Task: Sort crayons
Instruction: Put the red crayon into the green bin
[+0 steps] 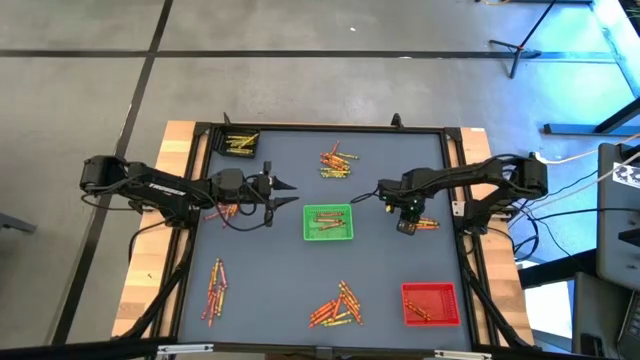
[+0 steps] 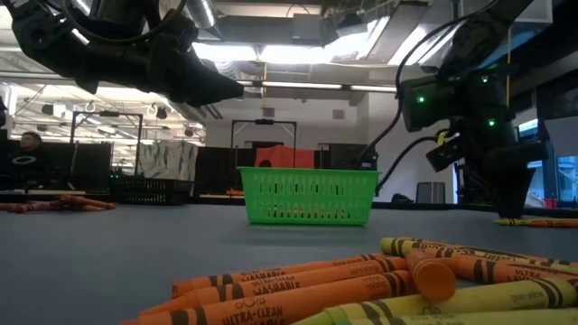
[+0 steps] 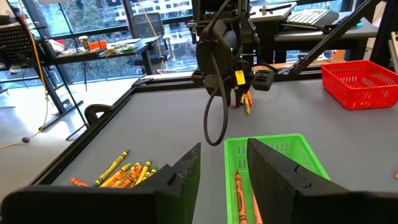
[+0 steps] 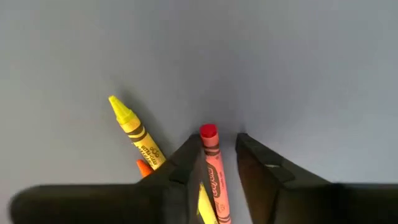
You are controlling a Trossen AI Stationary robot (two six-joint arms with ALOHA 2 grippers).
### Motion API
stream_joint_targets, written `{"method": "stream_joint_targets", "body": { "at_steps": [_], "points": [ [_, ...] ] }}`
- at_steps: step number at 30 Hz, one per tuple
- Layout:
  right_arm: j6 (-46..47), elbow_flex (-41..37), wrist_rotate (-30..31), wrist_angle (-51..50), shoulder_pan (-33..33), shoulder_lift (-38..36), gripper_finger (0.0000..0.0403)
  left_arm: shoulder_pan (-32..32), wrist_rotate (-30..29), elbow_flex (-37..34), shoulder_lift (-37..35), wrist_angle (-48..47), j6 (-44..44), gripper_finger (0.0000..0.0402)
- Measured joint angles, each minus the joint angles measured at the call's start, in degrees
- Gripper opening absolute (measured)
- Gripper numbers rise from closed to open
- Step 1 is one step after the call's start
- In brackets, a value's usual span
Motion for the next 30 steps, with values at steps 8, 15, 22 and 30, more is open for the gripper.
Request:
{"method": "stream_joint_targets", "body": {
  "at_steps": [8,15,22,30],
  "points": [
    [-1.81,-0.07,1.01,0.78,0.02,0.02,0.0015,0.00,0.00,0.00,0.00,-0.02,-0.02,0.0115],
    [-3.34,0.97,2.93,-0.11,0.02,0.24,0.0017,0.00,0.00,0.00,0.00,-0.02,-0.02,0.0115],
    [-5.09,3.62,8.61,-1.56,-0.04,0.28,0.0013,0.00,0.01,0.00,0.00,-0.01,-0.02,0.0115],
    [-7.61,11.11,7.88,-2.20,2.87,0.24,0.0017,0.00,0.00,0.00,0.01,0.00,-0.02,0.0115]
  ]
}}
